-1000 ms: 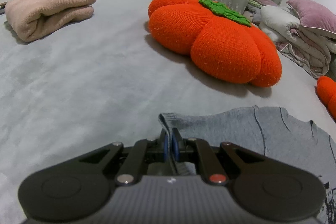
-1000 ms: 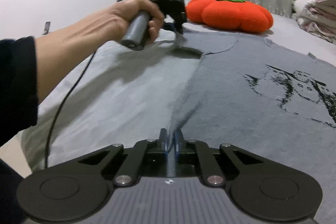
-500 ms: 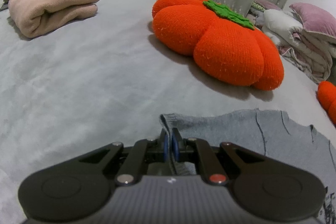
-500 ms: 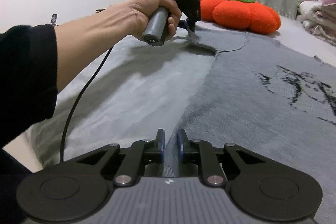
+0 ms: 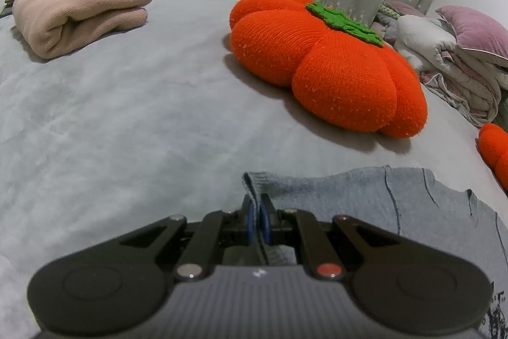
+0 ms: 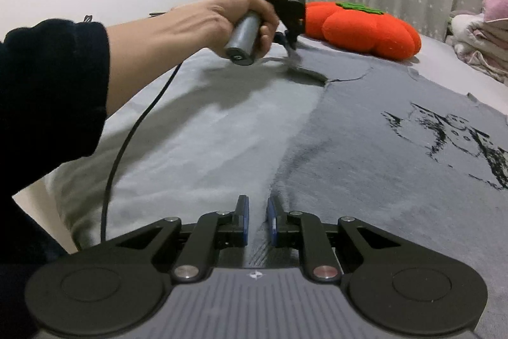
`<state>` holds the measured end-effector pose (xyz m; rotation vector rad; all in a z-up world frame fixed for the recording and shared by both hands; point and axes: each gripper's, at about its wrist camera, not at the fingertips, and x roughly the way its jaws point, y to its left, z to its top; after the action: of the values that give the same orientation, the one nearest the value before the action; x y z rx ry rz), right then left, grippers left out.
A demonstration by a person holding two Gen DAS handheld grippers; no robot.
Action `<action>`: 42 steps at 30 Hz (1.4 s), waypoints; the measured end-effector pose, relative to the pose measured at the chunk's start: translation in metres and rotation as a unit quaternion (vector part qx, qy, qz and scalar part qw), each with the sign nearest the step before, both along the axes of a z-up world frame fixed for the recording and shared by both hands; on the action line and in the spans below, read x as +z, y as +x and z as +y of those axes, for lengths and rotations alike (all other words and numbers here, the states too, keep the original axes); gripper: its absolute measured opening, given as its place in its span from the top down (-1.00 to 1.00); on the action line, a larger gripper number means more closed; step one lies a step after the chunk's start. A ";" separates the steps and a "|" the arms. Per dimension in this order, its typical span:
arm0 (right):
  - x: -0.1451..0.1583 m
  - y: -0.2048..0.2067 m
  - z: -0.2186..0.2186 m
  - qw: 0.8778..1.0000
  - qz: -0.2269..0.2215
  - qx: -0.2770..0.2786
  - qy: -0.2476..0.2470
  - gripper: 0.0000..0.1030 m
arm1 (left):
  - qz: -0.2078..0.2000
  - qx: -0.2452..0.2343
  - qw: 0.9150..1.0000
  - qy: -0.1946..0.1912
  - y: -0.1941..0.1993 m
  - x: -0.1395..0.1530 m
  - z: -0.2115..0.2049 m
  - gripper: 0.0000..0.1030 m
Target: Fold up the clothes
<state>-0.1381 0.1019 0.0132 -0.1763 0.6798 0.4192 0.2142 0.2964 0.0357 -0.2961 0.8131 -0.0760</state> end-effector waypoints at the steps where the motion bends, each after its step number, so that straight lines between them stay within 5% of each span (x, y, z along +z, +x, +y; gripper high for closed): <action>1: 0.000 0.000 -0.001 1.000 -0.001 -0.002 -0.001 0.70 | 0.001 0.000 1.000 0.000 0.000 0.000 0.000 0.89; 31: -0.002 -0.010 0.008 0.999 0.000 -0.005 -0.037 0.82 | 0.009 0.001 1.000 0.013 0.003 -0.004 -0.005 0.89; 42: 0.010 -0.007 -0.012 0.998 0.022 -0.016 0.056 0.92 | 0.004 0.009 1.000 0.005 0.003 0.001 -0.005 0.89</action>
<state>-0.1453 0.0898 0.0236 -0.0503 0.7002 0.4312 0.2169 0.2918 0.0372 -0.2941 0.8188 -0.0532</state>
